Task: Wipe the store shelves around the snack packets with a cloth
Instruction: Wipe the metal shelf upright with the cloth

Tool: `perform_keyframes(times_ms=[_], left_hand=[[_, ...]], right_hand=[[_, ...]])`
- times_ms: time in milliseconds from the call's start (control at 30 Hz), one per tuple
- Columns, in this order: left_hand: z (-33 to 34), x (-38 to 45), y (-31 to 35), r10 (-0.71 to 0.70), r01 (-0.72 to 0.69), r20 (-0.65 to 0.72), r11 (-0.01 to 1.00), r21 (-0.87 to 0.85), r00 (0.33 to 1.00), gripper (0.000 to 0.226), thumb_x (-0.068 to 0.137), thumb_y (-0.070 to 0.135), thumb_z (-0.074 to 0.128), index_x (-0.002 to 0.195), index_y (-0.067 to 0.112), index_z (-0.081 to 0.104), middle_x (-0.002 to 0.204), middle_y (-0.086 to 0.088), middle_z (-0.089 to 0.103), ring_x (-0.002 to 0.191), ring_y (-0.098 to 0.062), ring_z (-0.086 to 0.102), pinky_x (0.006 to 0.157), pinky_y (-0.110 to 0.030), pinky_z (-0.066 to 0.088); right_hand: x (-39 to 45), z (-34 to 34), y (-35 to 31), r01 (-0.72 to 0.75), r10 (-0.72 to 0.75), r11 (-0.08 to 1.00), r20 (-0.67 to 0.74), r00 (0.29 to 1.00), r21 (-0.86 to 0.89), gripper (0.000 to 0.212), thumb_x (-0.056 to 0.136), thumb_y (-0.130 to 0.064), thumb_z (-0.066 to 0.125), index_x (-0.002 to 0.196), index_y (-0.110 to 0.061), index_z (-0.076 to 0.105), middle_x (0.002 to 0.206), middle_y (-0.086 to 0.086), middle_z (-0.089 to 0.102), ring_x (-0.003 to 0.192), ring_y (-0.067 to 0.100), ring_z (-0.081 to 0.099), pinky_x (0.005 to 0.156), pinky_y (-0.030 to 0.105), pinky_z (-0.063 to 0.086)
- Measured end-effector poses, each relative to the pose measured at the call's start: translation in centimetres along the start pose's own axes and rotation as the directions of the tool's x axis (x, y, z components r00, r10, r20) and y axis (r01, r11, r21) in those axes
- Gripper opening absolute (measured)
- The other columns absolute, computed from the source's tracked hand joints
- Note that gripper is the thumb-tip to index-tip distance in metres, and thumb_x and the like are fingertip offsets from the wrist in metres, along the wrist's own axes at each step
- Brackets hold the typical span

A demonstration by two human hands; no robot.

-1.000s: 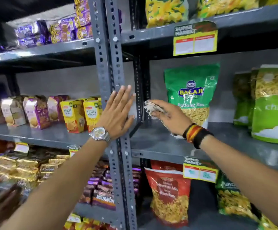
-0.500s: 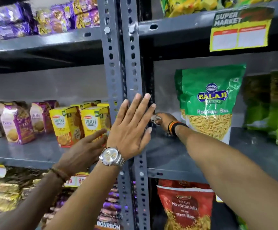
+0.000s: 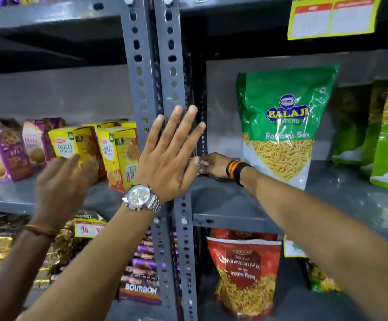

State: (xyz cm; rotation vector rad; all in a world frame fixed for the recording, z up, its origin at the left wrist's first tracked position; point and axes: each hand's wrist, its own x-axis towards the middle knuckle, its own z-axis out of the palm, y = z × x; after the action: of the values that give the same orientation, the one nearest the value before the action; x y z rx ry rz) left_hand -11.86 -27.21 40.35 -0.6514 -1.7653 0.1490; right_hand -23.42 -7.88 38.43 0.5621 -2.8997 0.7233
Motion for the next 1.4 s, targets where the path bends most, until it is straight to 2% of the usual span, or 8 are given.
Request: perform_keyframes(times_ms=[267,533,667,800,900,1000,1100,1400], left_hand=[[-0.2,0.0,0.2,0.002,-0.002,0.02,1.0,0.002,1.0,0.066,0.1,0.035,0.045,0.158,0.01,0.026,0.167,-0.015,0.012,0.155,-0.034,0.008,0.123,-0.058,0.014],[-0.2,0.0,0.0,0.014,-0.014,0.03,1.0,0.013,0.999,0.064,0.101,0.035,0.036,0.159,0.011,0.025,0.167,-0.016,0.012,0.155,-0.034,0.007,0.124,-0.057,0.011],[-0.5,0.1,0.3,0.002,-0.003,0.046,1.0,0.019,0.999,0.064,0.101,0.034,0.037,0.159,0.011,0.024,0.168,-0.016,0.011,0.156,-0.034,0.006,0.123,-0.058,0.012],[-0.8,0.1,0.6,-0.02,0.019,0.077,1.0,0.015,0.997,0.065,0.102,0.038,0.037,0.16,0.011,0.021,0.168,-0.016,0.005,0.156,-0.034,0.002,0.124,-0.056,0.007],[-1.0,0.5,1.6,-0.042,0.044,0.071,0.999,-0.03,0.997,0.07,0.101,0.039,0.043,0.159,0.007,0.021,0.167,-0.02,0.004,0.155,-0.036,0.002,0.124,-0.056,0.009],[-0.7,0.7,2.2,-0.073,0.075,0.045,0.996,-0.046,0.996,0.072,0.098,0.031,0.047,0.159,0.005,0.02,0.167,-0.022,0.007,0.155,-0.036,0.003,0.124,-0.057,0.011],[-0.3,0.6,1.9,-0.064,0.065,0.029,0.997,-0.051,0.998,0.074,0.094,0.024,0.049,0.159,0.005,0.019,0.167,-0.021,0.007,0.156,-0.035,0.003,0.124,-0.056,0.01],[-0.7,0.5,2.4,-0.082,0.083,0.031,0.996,-0.031,0.996,0.07,0.096,0.022,0.045,0.159,0.004,0.02,0.167,-0.021,0.007,0.155,-0.036,0.003,0.124,-0.056,0.01]], right_hand=[[-6.8,-3.5,-1.8,0.155,-0.167,0.981,0.101,0.981,0.112,0.035,0.089,-0.031,0.065,0.123,-0.022,0.062,0.12,0.003,0.069,0.106,0.014,0.063,0.087,0.015,0.047],[-5.5,0.0,-2.6,0.128,-0.137,0.99,0.164,0.977,0.061,0.039,0.092,-0.016,0.059,0.131,-0.019,0.057,0.132,0.002,0.062,0.123,0.016,0.057,0.109,0.031,0.041],[-10.7,-1.9,-2.4,0.154,-0.187,0.978,0.277,0.942,0.137,0.042,0.095,-0.002,0.052,0.135,-0.014,0.051,0.11,-0.014,0.062,0.08,-0.026,0.056,0.084,0.005,0.04],[-14.4,-5.3,-0.7,0.114,-0.144,0.988,0.363,0.921,0.102,0.044,0.094,0.0,0.052,0.136,-0.014,0.051,0.108,-0.013,0.065,0.076,-0.021,0.058,0.079,0.004,0.043],[-13.6,-7.0,-1.6,0.154,-0.153,0.988,0.193,0.969,0.013,0.044,0.095,-0.003,0.049,0.136,-0.021,0.052,0.093,-0.019,0.061,0.061,-0.02,0.055,0.06,0.002,0.041],[-10.8,-5.5,-3.1,0.178,-0.176,0.984,0.118,0.977,-0.009,0.043,0.095,-0.009,0.052,0.137,-0.018,0.051,0.118,-0.007,0.061,0.098,-0.002,0.053,0.073,-0.006,0.038],[-9.1,-2.4,-3.5,0.198,-0.185,0.979,0.195,0.963,-0.051,0.04,0.095,-0.014,0.052,0.135,-0.02,0.052,0.13,0.0,0.061,0.108,0.01,0.053,0.097,0.021,0.043],[-19.2,-5.4,-0.2,0.149,-0.186,0.979,0.323,0.928,0.137,0.045,0.095,0.007,0.043,0.132,-0.015,0.055,0.093,-0.021,0.069,0.066,-0.018,0.059,0.063,-0.001,0.042]])
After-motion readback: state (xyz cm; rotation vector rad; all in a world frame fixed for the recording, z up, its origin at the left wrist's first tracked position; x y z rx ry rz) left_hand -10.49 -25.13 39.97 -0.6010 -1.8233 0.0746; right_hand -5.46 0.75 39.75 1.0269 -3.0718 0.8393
